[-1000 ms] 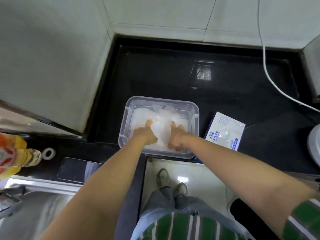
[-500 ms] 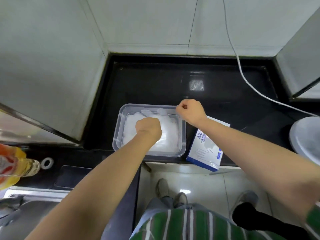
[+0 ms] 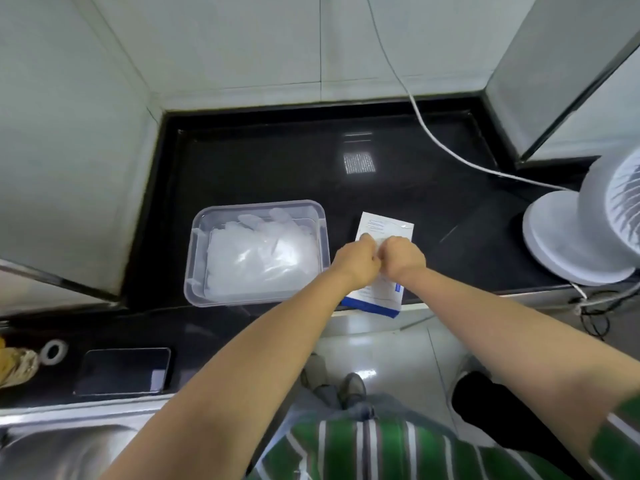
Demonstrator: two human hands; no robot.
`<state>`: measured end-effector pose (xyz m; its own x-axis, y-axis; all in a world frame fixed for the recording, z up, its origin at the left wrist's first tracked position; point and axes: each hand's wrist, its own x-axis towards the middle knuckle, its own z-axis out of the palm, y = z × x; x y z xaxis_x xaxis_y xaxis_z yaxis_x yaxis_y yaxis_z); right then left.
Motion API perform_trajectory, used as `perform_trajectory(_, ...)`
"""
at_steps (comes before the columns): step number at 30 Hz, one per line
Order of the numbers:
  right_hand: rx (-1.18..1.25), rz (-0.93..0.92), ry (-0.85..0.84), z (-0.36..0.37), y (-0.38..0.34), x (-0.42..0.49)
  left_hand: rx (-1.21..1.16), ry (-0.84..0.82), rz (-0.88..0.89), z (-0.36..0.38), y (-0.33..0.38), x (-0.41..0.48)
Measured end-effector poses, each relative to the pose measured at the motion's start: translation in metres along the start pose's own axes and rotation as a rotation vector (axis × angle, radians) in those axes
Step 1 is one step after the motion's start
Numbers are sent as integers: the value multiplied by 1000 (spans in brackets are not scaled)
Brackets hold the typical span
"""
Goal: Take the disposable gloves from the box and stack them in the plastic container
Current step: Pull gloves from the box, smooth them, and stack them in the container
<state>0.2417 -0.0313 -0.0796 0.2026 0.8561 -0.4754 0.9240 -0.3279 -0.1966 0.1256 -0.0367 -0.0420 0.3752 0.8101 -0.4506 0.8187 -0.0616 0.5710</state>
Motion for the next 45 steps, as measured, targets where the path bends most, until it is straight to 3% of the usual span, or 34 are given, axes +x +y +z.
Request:
perform_trajectory(4, 128, -20, -38, 5, 5, 2, 75, -129, -74, 23, -12, 11)
perform_trajectory(11, 850, 70, 56, 1, 16, 1, 53, -185, -90, 35, -24, 21)
perform_trajectory(15, 819, 82, -32, -4, 19, 2, 38, -217, -89, 38, -27, 22)
perform_trajectory(20, 1002, -83, 213, -30, 15, 5, -8, -248, -108, 38, -27, 23)
perform_trajectory(23, 1028, -147, 270, -34, 12, 1, 8, -291, -118, 35, -24, 20)
perform_trajectory(27, 1096, -58, 137, -33, 7, -2, 13, -320, -138, 32, -25, 20)
perform_trajectory(31, 722, 71, -172, -30, 15, 0, 1, -330, -149, 30, -25, 18)
perform_trajectory(33, 664, 70, -132, -27, 19, -3, 0, -333, -150, 30, -26, 19)
perform_trajectory(39, 1182, -125, 98, -54, 16, -16, -21, -324, -169, 30, -22, 14)
perform_trajectory(43, 1198, -217, 61, -65, 15, -20, -114, -180, -184, 24, -18, 15)
perform_trajectory(45, 1205, -194, 33, -57, 18, -20, -345, -14, -205, 13, -11, 14)
